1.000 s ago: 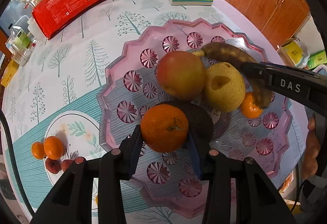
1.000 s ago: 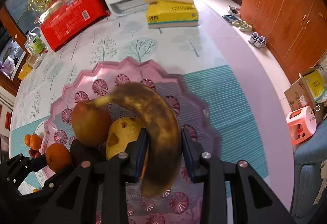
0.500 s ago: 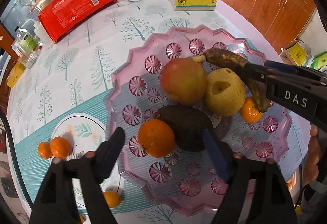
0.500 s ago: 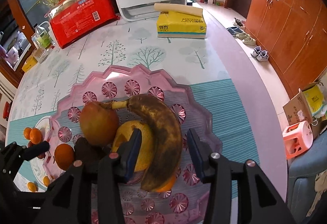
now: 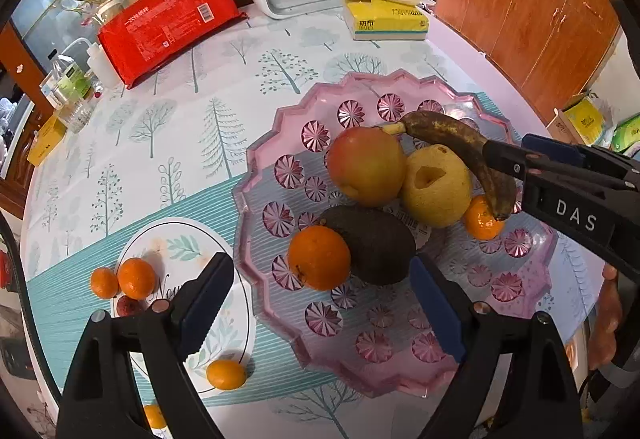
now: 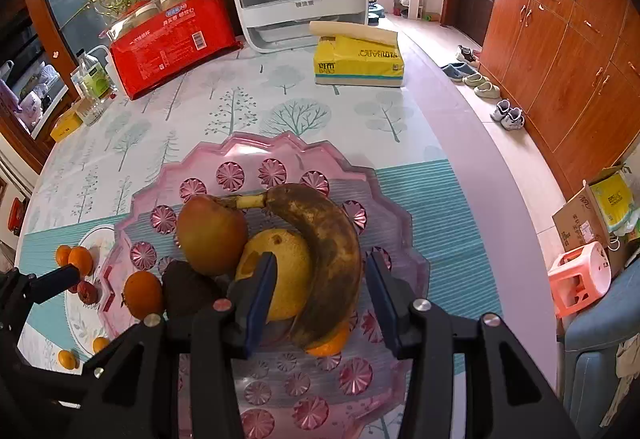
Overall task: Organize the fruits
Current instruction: 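Lower the orange and banana into the pink bowl with both tools, then open both tools and move them back over the white plate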
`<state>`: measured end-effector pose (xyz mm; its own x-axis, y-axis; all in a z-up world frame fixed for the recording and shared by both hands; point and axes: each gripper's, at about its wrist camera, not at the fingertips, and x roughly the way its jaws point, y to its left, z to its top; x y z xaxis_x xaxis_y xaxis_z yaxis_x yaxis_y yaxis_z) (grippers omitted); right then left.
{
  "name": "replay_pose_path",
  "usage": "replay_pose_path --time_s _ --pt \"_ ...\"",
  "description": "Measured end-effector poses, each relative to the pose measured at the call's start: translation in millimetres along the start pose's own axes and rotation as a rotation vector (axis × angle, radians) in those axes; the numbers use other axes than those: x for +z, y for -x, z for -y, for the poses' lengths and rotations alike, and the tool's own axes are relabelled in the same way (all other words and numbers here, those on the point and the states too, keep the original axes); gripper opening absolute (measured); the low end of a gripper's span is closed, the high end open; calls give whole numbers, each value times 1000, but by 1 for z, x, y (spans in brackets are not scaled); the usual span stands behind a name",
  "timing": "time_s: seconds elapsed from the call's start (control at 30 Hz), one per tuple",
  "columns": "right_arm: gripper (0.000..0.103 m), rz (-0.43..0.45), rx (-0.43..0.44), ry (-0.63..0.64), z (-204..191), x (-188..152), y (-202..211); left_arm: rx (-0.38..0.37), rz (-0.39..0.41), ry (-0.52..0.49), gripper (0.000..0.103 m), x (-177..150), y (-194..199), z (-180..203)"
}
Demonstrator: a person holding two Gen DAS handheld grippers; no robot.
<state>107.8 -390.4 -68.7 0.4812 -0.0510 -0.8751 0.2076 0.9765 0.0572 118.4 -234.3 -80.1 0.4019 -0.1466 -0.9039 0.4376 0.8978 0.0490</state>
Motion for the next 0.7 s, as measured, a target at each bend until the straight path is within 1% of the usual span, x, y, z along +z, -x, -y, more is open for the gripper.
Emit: replay_pose_path --time_s 0.43,0.63,0.7 --pt "49 23 -10 -21 -9 -16 23 -7 31 5 89 -13 26 -12" --pt "50 80 -39 -40 -12 -23 50 -13 83 -27 89 -15 49 -18" --pt "52 96 -46 -54 -13 -23 59 -10 107 -40 89 -14 59 -22"
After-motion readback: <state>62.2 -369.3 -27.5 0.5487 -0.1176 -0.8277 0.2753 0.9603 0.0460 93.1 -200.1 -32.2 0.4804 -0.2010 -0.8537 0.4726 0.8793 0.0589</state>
